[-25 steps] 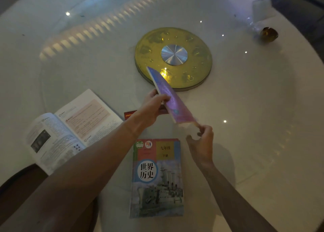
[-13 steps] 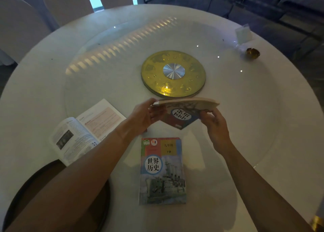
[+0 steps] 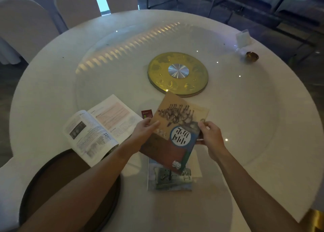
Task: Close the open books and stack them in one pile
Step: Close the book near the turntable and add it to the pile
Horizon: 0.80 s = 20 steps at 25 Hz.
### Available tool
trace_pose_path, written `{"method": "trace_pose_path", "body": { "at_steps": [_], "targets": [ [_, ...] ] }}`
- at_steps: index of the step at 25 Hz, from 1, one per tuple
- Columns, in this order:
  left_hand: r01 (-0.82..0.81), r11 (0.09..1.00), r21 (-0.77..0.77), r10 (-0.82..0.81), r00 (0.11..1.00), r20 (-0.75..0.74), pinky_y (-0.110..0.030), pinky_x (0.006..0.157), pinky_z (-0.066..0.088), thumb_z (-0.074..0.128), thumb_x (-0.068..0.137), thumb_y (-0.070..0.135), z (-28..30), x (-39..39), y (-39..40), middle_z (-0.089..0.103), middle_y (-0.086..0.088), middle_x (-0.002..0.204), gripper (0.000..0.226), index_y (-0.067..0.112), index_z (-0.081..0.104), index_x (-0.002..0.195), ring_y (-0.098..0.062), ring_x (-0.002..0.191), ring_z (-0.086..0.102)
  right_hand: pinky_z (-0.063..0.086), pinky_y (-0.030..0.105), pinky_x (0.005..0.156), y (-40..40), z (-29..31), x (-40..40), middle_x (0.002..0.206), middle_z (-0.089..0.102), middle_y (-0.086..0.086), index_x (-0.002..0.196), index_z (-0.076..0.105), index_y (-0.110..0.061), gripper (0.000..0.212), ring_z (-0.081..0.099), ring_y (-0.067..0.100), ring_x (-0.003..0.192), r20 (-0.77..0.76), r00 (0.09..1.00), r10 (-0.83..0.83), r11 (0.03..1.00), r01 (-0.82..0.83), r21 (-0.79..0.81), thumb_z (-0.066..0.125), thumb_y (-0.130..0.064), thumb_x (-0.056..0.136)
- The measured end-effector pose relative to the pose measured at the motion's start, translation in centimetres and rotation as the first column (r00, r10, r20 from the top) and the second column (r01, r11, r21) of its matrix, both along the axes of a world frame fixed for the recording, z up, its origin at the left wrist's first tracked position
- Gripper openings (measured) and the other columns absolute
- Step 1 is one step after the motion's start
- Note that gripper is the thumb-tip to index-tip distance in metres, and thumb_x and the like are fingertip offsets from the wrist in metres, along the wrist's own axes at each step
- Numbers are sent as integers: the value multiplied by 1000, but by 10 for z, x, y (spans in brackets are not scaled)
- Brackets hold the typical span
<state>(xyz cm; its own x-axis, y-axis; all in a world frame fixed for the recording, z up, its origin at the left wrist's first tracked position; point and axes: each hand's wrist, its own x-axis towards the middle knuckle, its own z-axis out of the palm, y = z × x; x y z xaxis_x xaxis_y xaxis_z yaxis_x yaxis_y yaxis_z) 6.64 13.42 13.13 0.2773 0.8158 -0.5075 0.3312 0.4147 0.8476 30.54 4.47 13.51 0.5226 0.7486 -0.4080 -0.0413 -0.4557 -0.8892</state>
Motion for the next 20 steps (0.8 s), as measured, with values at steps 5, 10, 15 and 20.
{"method": "trace_pose_path", "body": {
  "at_steps": [5,10,15,20],
  "targets": [
    [388,886,254,-352,919,-175,-38,83,58,57,99,31,0,-3,6,75,2,106,22,23,68,116,-18,99,71,55,41,91,-54,-33,-1,140,60,18,140,50,-3,72,62,31,122,411,903,127,955,0,-295,74,-47,88],
    [852,450,268,-660,519,-543,-44,80,57,51,96,36,24,23,19,73,8,103,21,33,69,106,-18,91,69,25,53,122,-51,-24,2,163,38,9,157,35,-22,77,31,31,151,637,552,537,819,-522,-238,74,-33,91],
    [897,364,252,-567,428,-703,-34,77,49,59,95,36,15,38,21,74,5,112,27,30,70,119,-18,95,68,45,17,63,-38,-29,12,97,71,-8,98,64,-38,12,63,5,76,484,583,653,749,-595,-293,57,-29,101],
    [434,744,509,-153,851,-502,-39,92,49,71,88,27,-28,29,2,65,-6,123,41,20,64,128,-24,110,61,52,35,70,-49,-75,18,94,74,15,96,70,-12,15,70,32,87,182,893,412,892,-354,-283,58,-19,100]
  ]
}}
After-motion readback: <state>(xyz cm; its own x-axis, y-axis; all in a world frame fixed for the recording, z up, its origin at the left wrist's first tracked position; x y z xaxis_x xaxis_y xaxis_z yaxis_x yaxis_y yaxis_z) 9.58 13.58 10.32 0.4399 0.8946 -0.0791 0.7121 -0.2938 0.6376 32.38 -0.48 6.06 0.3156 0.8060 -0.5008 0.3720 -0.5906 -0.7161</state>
